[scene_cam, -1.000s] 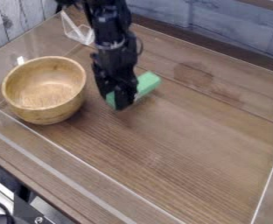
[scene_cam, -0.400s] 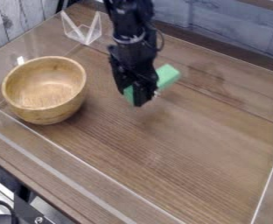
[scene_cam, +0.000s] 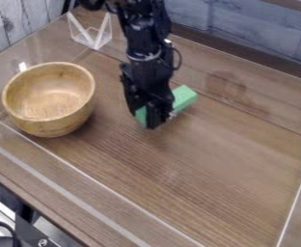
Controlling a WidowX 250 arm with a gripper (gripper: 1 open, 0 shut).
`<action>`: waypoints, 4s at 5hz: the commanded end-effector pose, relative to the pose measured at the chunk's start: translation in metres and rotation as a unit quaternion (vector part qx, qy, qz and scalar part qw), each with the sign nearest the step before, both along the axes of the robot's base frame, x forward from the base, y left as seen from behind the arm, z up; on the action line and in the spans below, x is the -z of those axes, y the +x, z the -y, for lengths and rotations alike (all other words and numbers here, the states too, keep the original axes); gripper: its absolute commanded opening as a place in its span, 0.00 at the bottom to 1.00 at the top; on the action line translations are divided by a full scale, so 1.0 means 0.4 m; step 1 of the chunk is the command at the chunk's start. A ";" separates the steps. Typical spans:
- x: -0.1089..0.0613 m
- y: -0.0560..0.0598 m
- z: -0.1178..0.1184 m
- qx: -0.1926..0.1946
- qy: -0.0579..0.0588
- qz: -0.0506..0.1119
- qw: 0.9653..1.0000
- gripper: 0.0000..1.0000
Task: Put green object into wooden bowl
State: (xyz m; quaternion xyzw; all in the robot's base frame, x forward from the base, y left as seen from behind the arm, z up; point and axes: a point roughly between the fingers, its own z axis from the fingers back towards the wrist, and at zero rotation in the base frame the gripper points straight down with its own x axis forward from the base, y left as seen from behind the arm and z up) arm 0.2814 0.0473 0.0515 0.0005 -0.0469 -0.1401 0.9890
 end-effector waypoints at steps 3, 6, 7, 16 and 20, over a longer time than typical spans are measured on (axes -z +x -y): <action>-0.192 -0.040 -0.224 -0.064 0.015 0.048 0.997 0.00; -0.180 -0.108 -0.301 -0.046 0.018 0.032 0.998 0.00; -0.141 -0.120 -0.330 -0.055 0.017 0.025 0.998 0.00; -0.117 -0.065 -0.288 -0.199 -0.001 0.012 0.980 0.00; -0.074 -0.061 -0.339 -0.132 -0.002 -0.013 0.991 0.00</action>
